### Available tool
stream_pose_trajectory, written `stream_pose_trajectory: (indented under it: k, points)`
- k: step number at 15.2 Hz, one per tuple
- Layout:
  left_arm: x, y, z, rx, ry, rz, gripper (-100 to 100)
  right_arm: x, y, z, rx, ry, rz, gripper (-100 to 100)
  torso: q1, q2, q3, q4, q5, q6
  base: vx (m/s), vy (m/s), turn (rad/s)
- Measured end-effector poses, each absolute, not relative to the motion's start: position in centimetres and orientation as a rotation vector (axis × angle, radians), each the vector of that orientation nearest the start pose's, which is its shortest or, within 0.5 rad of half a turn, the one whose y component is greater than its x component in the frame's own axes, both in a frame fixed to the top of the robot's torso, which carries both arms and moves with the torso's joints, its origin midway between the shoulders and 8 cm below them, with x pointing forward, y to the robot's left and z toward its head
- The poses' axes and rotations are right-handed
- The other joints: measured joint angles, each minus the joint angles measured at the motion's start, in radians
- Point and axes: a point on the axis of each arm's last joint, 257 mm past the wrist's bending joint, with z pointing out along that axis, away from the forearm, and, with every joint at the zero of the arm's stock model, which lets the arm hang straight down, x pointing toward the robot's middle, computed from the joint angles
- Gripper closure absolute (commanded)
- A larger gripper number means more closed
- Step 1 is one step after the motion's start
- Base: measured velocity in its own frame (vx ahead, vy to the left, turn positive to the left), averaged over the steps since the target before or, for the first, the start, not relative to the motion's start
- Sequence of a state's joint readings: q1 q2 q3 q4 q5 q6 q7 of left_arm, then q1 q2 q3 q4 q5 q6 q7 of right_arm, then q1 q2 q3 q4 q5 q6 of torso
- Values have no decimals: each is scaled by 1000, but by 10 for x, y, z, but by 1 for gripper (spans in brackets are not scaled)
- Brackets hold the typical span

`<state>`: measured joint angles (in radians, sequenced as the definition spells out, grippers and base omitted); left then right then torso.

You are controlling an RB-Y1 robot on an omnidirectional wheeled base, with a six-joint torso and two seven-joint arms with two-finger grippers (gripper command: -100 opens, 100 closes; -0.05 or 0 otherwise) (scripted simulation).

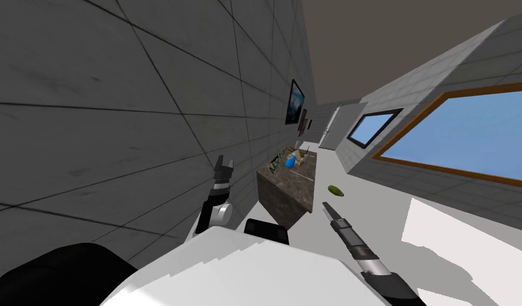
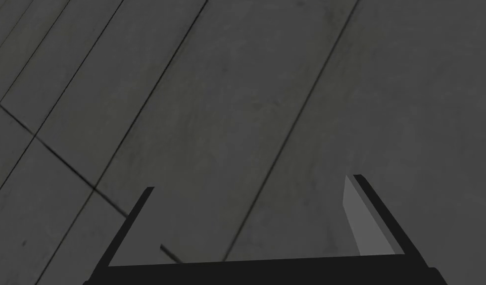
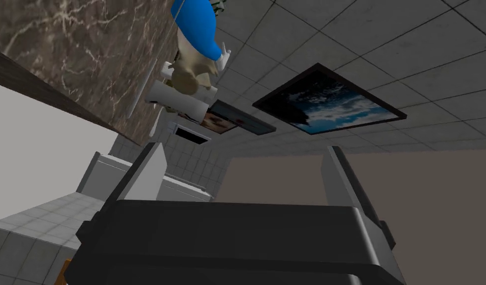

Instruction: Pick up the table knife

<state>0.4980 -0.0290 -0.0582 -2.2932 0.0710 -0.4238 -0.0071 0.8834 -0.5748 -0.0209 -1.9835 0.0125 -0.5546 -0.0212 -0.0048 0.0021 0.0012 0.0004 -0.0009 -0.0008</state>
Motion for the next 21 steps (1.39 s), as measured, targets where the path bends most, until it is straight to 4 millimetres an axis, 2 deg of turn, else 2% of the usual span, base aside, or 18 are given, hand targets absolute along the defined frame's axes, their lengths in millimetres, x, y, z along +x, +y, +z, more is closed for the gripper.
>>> stream_pose_trajectory:
  k: [4,6,13,15,21]
  points:
    - [356,272,16,-777,590,-1387,0,254,-348,-249,711,1628,921,-100,0,-1,0,0,0,0,-35,-39,243]
    - [356,272,16,-777,590,-1387,0,237,-362,-267,716,1711,873,-100,-1,-1,-1,0,0,0,-33,-40,243]
    - [356,272,16,-777,590,-1387,0,189,-387,-310,714,1913,757,-100,0,-3,-2,-1,0,0,-23,-36,282]
    - [356,272,16,-777,590,-1387,0,171,-395,-320,713,1981,717,-100,0,-4,-2,-1,0,0,-3,-34,371]
    - [356,272,16,-777,590,-1387,0,97,-438,-353,703,2224,560,-100,-3,-6,-4,-1,-1,0,-10,-60,447]
